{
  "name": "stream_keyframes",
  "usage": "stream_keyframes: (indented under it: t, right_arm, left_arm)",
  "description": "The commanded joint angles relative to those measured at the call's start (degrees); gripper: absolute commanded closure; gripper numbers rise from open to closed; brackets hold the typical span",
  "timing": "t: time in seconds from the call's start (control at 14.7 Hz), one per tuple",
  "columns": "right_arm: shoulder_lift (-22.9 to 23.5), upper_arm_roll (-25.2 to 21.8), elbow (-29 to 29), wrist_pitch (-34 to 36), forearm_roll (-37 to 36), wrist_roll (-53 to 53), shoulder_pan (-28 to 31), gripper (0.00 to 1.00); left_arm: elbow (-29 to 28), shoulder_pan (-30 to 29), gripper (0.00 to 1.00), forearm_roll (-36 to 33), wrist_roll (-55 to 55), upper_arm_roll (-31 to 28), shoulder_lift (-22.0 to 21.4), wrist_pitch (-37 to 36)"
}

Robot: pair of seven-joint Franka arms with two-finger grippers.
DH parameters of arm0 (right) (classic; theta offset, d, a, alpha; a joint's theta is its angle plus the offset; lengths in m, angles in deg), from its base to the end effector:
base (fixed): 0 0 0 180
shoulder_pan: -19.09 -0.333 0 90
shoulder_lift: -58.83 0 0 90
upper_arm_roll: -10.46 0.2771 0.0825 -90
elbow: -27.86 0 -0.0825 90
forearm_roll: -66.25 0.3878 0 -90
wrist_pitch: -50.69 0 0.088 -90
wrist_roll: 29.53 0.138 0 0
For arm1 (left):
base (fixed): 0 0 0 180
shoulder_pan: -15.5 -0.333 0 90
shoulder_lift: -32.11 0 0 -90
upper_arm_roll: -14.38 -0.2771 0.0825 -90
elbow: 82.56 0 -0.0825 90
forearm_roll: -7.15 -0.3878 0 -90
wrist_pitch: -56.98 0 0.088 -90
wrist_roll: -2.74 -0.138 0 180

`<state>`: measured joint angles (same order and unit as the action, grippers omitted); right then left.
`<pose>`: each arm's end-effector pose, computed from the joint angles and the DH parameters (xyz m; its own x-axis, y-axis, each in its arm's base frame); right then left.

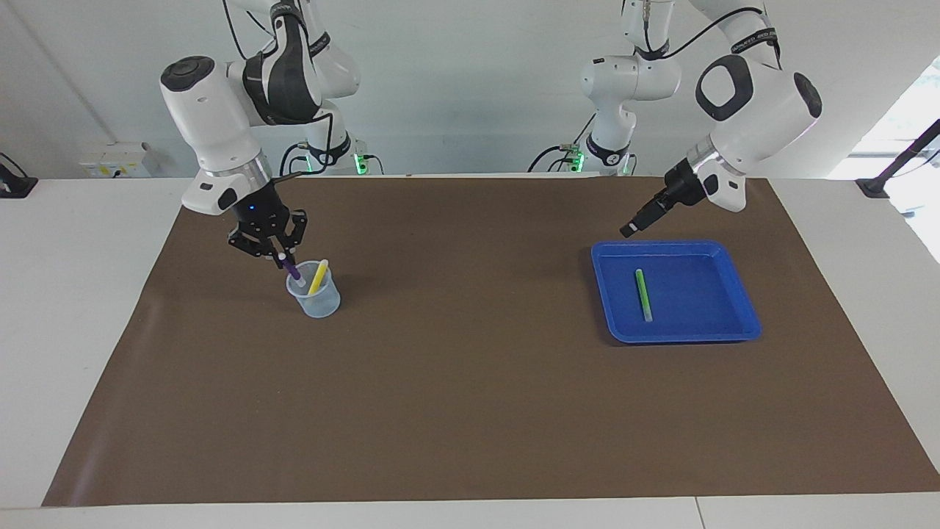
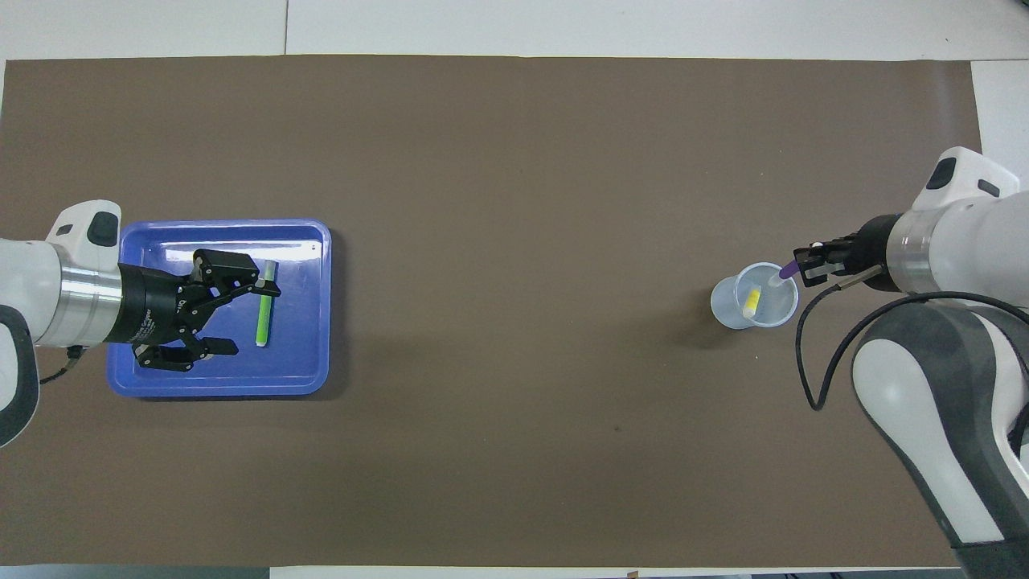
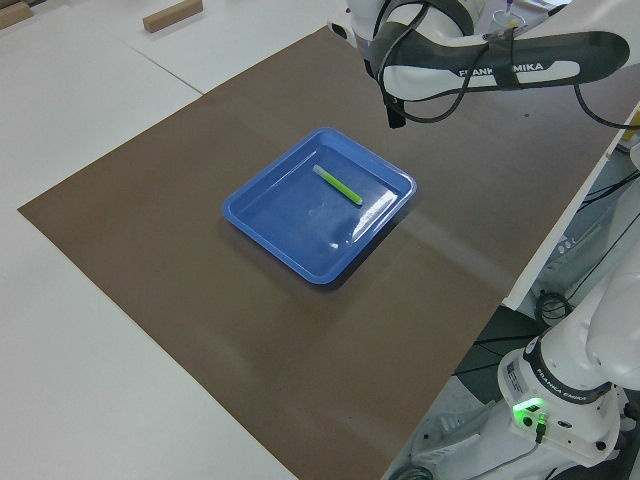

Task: Transfer and insert pens with both arms
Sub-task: 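Insert the purple pen into the white cup and open the right gripper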

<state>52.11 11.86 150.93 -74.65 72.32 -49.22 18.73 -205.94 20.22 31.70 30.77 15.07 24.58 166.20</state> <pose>0.5418 0.0233 0.3974 0.9355 0.3067 0.1755 0.3172 -0.9477 -0.0348 0.4997 -0.0896 0.3846 0.8284 0.4727 -0.3004 0.5482 -0.7942 0.2620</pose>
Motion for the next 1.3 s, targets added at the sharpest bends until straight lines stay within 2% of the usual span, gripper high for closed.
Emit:
stream_keyframes:
  t: [0.0,0.27,0.61,0.68,0.75,0.82,0.95,1.09,1.16,1.23]
  right_arm:
    - [-1.5,-0.6,5.1,-4.4,-1.0,-0.7,0.5,1.0]
    - [-0.9,-0.6,7.8,-7.7,-0.9,0.2,0.4,1.0]
    - [-0.3,-0.5,8.6,-8.0,-0.8,3.4,0.4,1.0]
    - [-0.3,-0.5,8.5,-8.0,-0.8,3.4,0.4,0.96]
    - [-0.2,-0.5,8.5,-8.0,-0.8,3.4,0.4,0.64]
    - [-0.2,-0.5,8.4,-8.0,-0.8,3.5,0.4,0.42]
    - [0.0,-0.5,8.2,-8.0,-0.8,3.5,0.4,0.23]
    - [0.3,-0.5,7.6,-8.0,-0.8,3.5,0.4,0.09]
    - [0.6,-0.5,6.7,-7.7,-0.7,3.5,0.5,0.02]
    - [0.7,-0.6,5.8,-7.7,-0.7,3.4,0.5,0.0]
  left_arm:
    - [0.1,-0.5,0.0,-5.4,-11.2,0.3,2.9,0.9]
    - [0.0,-1.3,0.0,-14.0,-21.3,0.3,8.8,9.1]
    - [-0.1,-0.9,0.0,-16.1,-28.4,0.3,14.6,17.5]
    - [-0.1,-0.9,0.0,-18.1,-28.4,0.3,15.3,18.5]
    - [-0.1,-0.8,0.0,-20.2,-28.4,0.4,16.0,19.4]
    - [-0.1,0.0,0.0,-21.2,-28.4,0.4,17.2,20.2]
    - [-0.1,0.7,0.0,-21.6,-28.4,0.3,18.3,22.6]
    - [-0.1,0.8,0.0,-21.6,-28.5,0.4,18.4,22.6]
    - [-0.1,1.1,0.0,-21.6,-28.5,0.4,18.4,22.6]
    - [-0.2,1.3,0.02,-21.7,-28.6,0.3,18.5,22.5]
